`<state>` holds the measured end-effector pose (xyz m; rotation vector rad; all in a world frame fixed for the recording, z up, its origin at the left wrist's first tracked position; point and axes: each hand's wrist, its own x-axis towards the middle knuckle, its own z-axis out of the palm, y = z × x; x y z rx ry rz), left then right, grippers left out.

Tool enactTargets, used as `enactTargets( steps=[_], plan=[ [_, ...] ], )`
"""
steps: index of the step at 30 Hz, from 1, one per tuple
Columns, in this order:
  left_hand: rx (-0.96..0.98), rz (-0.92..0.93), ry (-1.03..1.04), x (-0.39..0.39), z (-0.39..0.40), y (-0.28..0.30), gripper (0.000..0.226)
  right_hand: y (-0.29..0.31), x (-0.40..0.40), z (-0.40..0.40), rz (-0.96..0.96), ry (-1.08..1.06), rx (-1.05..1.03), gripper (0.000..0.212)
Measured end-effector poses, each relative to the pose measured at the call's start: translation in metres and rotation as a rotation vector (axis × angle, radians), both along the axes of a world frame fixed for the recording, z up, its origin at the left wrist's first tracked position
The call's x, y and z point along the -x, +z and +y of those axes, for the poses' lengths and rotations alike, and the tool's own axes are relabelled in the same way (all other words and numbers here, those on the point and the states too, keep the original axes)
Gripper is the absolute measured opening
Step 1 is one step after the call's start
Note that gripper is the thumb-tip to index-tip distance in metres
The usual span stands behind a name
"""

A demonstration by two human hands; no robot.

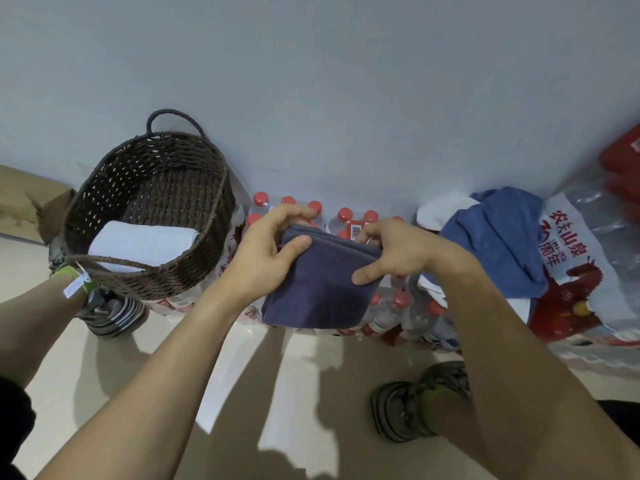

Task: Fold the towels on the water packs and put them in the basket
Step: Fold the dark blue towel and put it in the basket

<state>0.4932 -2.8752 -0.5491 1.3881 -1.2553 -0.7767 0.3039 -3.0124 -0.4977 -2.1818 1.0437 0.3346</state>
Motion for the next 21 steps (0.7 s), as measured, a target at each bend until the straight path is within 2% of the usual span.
enactTargets(
  steps=[2,3,6,10,12,14,17,18,21],
  plan=[
    [-0.003,0.096,-0.082,0.001,-0.001,0.000,0.036,-0.006,-0.001,0.002,-0.034,0.025,-0.002,0.059],
    [-0.004,0.106,-0.105,0.001,-0.002,-0.001,0.038,-0.009,-0.003,0.004,-0.080,0.032,-0.020,0.055],
    [-0.010,0.115,-0.056,-0.002,-0.004,-0.003,0.036,-0.017,-0.007,0.005,-0.147,0.016,-0.124,0.026],
    [-0.099,0.170,0.121,-0.010,-0.006,-0.015,0.028,-0.028,0.003,-0.001,-0.174,-0.084,-0.268,0.018],
    [-0.175,0.196,0.196,-0.011,-0.008,-0.024,0.026,-0.040,0.010,-0.003,-0.303,-0.213,-0.440,0.023],
    [-0.261,0.295,0.242,-0.008,-0.008,-0.033,0.032,-0.054,0.015,-0.006,-0.458,-0.405,-0.602,0.030],
    [-0.420,0.520,0.135,0.006,-0.008,-0.045,0.050,-0.069,0.022,-0.011,-0.555,-0.545,-0.670,0.029],
    [-0.451,0.543,0.094,0.012,-0.010,-0.049,0.053,-0.072,0.027,-0.013,-0.555,-0.547,-0.675,0.026],
    [-0.445,0.439,0.052,0.026,-0.017,-0.049,0.056,-0.078,0.044,-0.020,-0.511,-0.479,-0.662,0.021]
  ],
)
